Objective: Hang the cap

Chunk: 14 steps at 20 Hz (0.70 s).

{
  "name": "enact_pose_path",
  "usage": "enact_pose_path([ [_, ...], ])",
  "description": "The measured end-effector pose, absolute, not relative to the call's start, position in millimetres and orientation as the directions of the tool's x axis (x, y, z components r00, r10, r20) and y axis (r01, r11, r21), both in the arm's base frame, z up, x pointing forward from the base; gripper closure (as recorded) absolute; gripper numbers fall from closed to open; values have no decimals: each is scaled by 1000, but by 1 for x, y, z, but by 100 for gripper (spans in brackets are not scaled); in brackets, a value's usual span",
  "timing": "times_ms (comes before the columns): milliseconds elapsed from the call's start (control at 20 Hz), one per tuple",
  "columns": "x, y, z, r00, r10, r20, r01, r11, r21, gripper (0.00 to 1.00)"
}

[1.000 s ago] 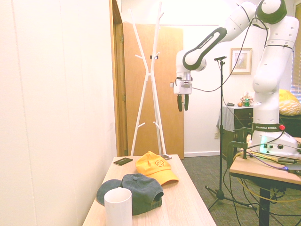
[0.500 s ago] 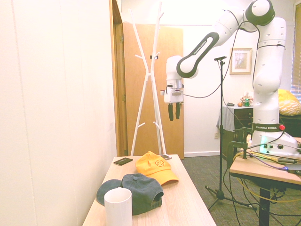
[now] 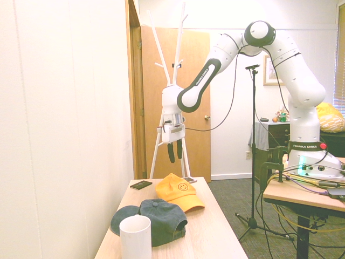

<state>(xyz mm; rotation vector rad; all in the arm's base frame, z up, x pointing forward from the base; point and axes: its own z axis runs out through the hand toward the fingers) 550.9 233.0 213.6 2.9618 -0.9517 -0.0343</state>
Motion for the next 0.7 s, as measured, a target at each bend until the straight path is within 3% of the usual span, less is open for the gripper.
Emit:
enact_pose_path([
  [700, 545, 305, 175, 842, -537, -43, -531, -840, 109, 0],
])
